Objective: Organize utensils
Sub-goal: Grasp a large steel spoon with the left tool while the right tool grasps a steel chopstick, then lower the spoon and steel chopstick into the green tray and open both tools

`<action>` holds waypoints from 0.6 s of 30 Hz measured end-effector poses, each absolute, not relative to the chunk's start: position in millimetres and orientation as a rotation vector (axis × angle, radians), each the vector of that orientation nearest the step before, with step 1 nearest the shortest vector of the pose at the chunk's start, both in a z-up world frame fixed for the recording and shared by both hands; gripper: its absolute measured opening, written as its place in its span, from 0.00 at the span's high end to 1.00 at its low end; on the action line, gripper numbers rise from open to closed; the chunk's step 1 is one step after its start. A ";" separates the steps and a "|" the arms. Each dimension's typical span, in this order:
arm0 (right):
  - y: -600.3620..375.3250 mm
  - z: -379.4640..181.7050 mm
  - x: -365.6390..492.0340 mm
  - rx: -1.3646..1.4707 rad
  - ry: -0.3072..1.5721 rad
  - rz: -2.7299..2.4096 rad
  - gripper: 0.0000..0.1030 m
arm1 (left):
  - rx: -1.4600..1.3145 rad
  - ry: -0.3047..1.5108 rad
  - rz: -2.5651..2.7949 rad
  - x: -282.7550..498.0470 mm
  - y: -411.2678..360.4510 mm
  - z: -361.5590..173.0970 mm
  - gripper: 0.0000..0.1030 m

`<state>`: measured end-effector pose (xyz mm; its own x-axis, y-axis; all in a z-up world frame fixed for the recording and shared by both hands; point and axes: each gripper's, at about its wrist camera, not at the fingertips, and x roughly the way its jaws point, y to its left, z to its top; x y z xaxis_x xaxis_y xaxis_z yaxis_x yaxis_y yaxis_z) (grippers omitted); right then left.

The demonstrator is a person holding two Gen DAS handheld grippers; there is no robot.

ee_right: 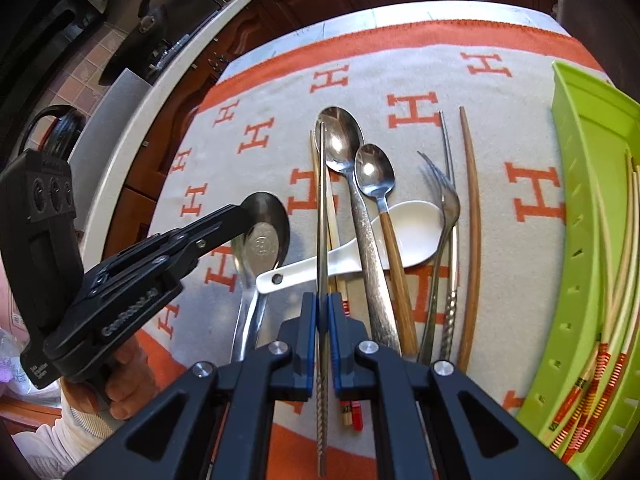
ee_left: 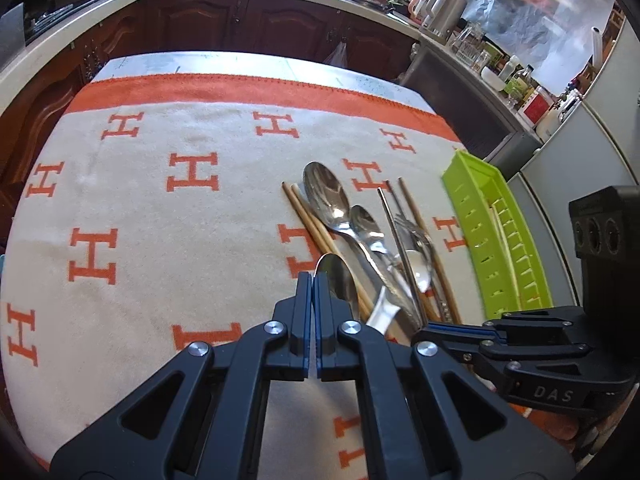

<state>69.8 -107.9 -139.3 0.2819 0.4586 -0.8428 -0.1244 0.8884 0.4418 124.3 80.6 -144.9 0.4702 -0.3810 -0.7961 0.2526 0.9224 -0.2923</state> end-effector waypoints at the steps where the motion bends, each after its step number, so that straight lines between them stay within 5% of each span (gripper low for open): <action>1: -109.9 -136.3 67.8 0.322 1.220 0.400 0.95 | -0.136 1.000 -0.393 119.8 80.3 -138.5 1.00; 18: -217.7 -98.5 28.0 0.428 1.086 0.260 0.95 | -0.035 0.931 -0.516 80.5 -23.5 -53.9 1.00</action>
